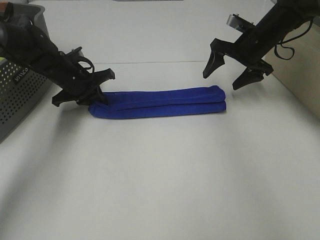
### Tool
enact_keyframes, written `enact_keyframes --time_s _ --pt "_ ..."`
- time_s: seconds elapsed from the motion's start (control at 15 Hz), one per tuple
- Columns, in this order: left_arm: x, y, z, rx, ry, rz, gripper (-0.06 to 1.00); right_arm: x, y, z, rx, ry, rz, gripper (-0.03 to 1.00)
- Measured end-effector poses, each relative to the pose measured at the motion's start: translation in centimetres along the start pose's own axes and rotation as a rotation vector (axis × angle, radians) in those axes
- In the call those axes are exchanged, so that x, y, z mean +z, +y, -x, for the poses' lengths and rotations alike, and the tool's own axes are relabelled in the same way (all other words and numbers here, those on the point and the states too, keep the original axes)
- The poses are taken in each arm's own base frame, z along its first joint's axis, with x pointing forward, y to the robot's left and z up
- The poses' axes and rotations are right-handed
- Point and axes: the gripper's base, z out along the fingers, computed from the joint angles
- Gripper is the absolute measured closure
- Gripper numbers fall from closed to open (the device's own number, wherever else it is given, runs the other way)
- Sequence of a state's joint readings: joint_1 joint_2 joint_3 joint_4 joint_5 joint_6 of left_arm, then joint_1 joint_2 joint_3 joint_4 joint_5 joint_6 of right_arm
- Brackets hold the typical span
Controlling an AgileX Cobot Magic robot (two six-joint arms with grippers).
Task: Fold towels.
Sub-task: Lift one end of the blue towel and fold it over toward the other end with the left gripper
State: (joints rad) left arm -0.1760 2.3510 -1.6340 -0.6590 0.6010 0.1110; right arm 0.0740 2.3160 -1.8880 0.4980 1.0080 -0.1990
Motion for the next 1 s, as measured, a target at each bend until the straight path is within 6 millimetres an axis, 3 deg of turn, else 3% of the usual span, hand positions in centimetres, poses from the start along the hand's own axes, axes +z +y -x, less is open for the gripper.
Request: enact_keyframes --time_s 0.07,0.27,0.67,0.87,0.93,1.0 --pt "-0.1 0.1 0.0 0.024 0.002 0.013 0.87 0.0 0.0 0.0 0.0 -0.002 0.0 0.1" --pt "-1.7 -0.5 0.9 0.137 0.019 0.072 0.86 0.0 0.0 0.0 0.0 -0.005 -0.001 0.1" --pt "-11.9 -5.5 5.1 0.241 -0.048 0.185 0.86 0.0 0.0 0.0 0.0 -0.004 -0.001 0.1" --pt "-13.0 -8.5 4.8 0.253 -0.037 0.114 0.86 0.0 0.0 0.0 0.0 0.003 0.001 0.11" --pt "-12.6 -9.9 4.1 0.256 -0.034 0.08 0.86 0.0 0.0 0.0 0.001 0.004 0.002 0.11" --pt "-10.5 -12.3 3.0 0.233 -0.048 0.031 0.86 0.0 0.0 0.0 0.002 0.003 0.003 0.11"
